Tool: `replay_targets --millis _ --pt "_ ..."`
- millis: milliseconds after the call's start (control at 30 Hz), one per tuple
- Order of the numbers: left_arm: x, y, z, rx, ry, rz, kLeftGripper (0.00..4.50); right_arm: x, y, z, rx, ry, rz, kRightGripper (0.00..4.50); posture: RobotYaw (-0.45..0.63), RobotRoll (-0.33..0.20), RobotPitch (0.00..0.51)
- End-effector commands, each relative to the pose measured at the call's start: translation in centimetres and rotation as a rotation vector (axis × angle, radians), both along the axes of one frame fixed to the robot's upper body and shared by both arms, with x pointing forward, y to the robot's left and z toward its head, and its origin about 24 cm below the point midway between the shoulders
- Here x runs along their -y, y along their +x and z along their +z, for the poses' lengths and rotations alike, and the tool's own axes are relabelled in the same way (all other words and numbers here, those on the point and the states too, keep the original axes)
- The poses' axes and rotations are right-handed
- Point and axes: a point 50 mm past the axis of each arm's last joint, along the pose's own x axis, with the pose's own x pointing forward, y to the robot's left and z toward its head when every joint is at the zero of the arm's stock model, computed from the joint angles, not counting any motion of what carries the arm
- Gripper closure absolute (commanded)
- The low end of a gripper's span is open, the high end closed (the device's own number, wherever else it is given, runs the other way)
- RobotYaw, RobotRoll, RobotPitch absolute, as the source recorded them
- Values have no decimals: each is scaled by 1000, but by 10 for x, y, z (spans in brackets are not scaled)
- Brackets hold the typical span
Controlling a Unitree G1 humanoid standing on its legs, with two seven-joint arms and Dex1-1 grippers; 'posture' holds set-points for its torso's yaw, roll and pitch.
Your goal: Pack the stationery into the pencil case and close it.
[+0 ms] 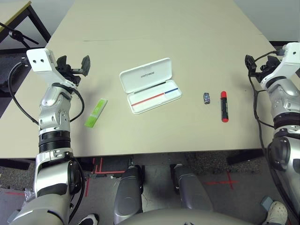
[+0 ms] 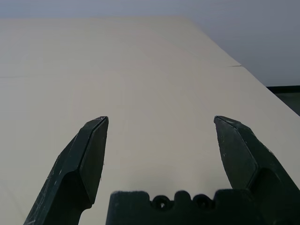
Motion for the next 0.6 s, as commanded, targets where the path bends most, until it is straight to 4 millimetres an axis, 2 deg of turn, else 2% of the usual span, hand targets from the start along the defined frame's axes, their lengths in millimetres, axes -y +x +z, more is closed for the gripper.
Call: replay_targets --millis 33,167,333,467,600 --pt "-2 0 -2 -7 9 7 0 0 1 5 19 18 -1 46 -113 0 149" --pt "2 1 -2 -7 7 -2 0 -2 3 8 27 20 14 46 -120 0 156" --pt "7 -1 9 5 -1 -32 0 -5 3 15 18 -15 93 46 -117 0 164" --pt "16 -5 18 -22 22 -108 0 -12 0 23 -48 -75 273 46 -104 0 170" --pt "27 -16 28 -73 70 -235 0 -29 -11 30 -166 -191 540 46 -94 0 172"
